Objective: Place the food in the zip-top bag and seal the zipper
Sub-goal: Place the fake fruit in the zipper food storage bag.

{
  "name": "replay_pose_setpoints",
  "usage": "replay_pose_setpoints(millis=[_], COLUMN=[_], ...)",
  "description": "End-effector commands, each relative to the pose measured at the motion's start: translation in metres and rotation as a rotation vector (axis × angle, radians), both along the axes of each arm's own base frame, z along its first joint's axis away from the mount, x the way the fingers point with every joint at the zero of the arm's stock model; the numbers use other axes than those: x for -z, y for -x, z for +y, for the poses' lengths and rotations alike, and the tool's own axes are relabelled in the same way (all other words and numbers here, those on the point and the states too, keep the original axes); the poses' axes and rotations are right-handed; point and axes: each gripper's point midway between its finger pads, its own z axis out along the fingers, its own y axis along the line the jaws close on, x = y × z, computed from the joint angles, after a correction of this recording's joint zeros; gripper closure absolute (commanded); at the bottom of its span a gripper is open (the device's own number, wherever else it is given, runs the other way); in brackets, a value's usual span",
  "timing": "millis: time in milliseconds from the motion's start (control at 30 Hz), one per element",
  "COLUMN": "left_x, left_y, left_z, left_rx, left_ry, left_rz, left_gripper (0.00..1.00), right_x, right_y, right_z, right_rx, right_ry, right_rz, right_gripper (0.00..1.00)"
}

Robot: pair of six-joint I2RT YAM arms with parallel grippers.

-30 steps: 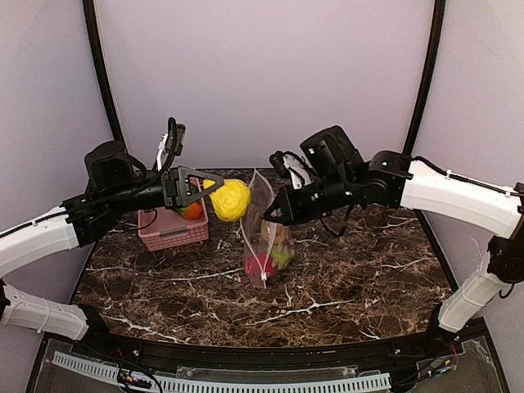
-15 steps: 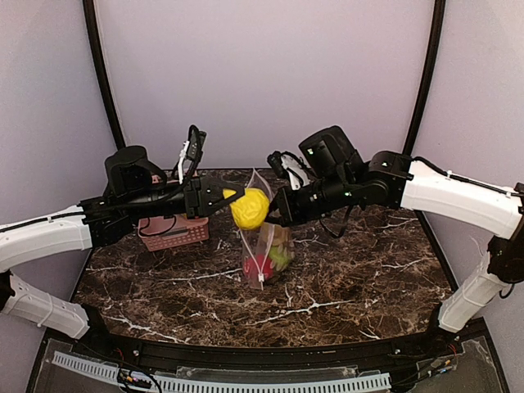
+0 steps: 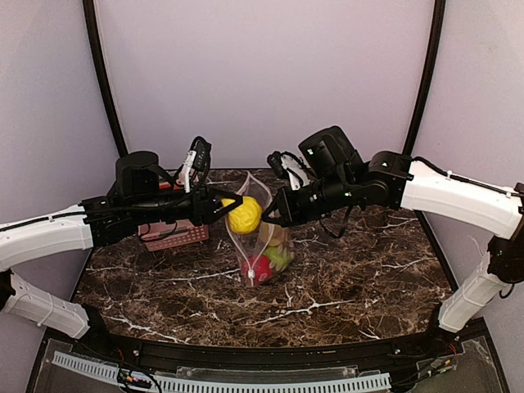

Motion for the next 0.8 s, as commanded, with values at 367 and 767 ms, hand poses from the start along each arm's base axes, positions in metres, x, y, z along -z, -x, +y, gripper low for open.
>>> replay_pose_setpoints(millis=[367,767], left_x=[0.027,0.037], left_y=[0.001,-0.001], left_z=[-0.011,-0.017], left_rx=[-0.096,-0.117], left_ry=[-0.313,-0.405], left_rz=[-0.174,-0.201], left_gripper=[0.62,0.49], right_x=[-0.018,-0.014], right_y=[0.001,0.0], right_z=[0.007,0.006], right_rx=[-0.013,-0.01], right_ry=[-0.046,-0.035], right_rz=[-0.031,-0.03], right_gripper=[1.0,1.0])
